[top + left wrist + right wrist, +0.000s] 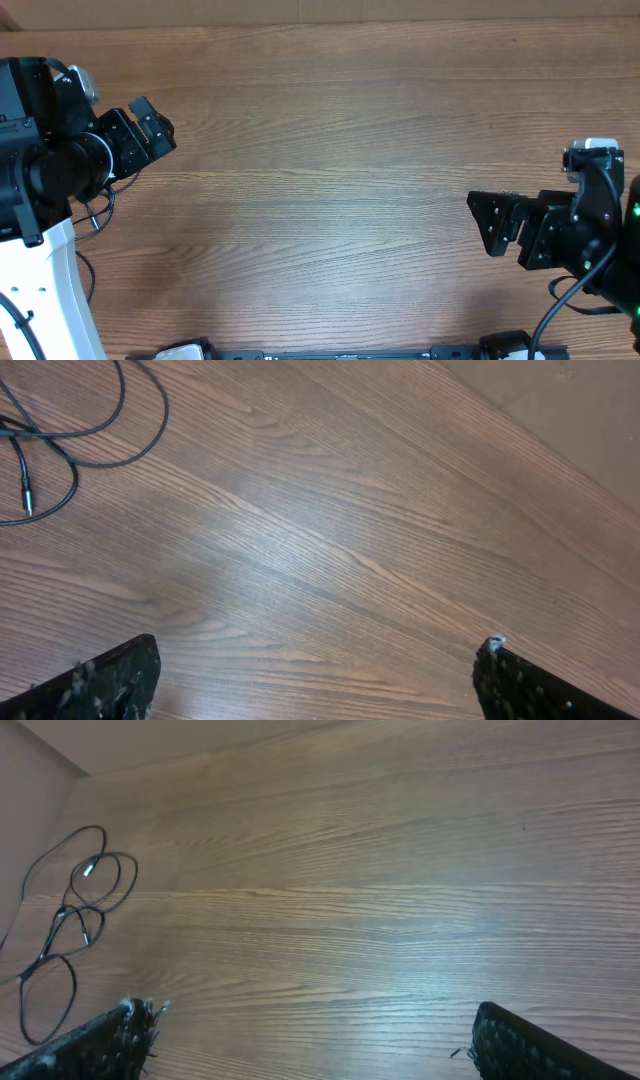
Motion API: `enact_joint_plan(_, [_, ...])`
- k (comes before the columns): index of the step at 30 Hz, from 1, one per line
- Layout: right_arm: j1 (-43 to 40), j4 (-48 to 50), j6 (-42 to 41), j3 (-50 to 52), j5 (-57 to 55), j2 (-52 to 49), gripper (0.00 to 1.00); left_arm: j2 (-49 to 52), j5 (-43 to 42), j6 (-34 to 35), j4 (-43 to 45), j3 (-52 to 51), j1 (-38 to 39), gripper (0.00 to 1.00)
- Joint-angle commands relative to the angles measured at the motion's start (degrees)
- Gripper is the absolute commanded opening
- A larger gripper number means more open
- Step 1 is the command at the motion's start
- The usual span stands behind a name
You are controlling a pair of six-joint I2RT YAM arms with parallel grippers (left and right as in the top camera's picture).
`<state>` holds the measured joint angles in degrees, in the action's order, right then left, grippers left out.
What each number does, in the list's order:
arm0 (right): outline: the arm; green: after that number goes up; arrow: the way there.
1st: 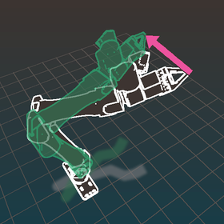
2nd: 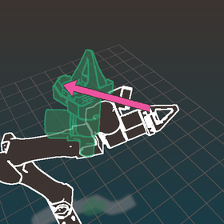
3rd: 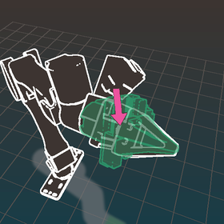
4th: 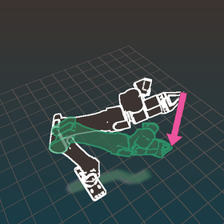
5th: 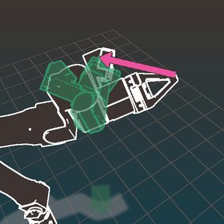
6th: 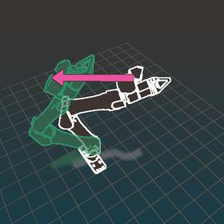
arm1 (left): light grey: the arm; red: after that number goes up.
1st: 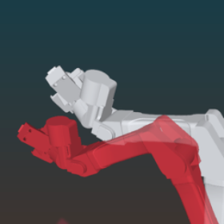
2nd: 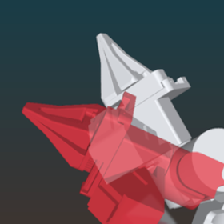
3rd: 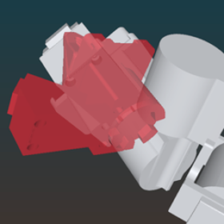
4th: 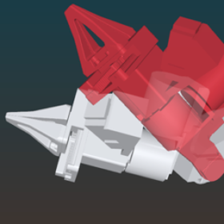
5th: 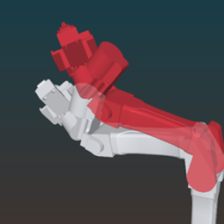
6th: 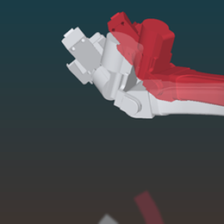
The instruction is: Untangle cables
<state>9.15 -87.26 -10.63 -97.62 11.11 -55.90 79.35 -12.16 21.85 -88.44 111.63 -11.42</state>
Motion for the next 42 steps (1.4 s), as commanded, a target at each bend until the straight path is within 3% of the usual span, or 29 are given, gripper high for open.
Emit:
enact_joint_plan(1, [0.1,-0.1,1.8,-0.7,-2.5,-0.6,1.0,0.1,0.6,-1.3,0.0,0.1,0.2,1.0])
enact_joint_plan(8, [0.1,3.0,1.7,0.4,-7.2,-0.6,1.0,0.1,0.5,-1.3,0.0,0.1,0.2,0.99])
enact_joint_plan(13, [0.1,21.3,1.7,10.6,-7.2,4.1,1.0,0.1,0.6,-1.3,0.0,0.1,0.2,1.0])
enact_joint_plan(18, [-0.5,43.5,1.7,32.6,-7.2,15.0,1.0,0.1,0.5,-1.3,0.0,0.1,0.2,1.0])
enact_joint_plan(31, [-6.8,84.3,2.2,79.2,-7.2,40.7,1.0,0.1,0.6,-1.3,0.0,0.1,0.2,0.99])
enact_joint_plan(42, [-7.8,84.5,5.1,92.7,-7.0,50.4,1.0,0.1,0.5,-1.3,0.0,0.1,0.2,1.0])
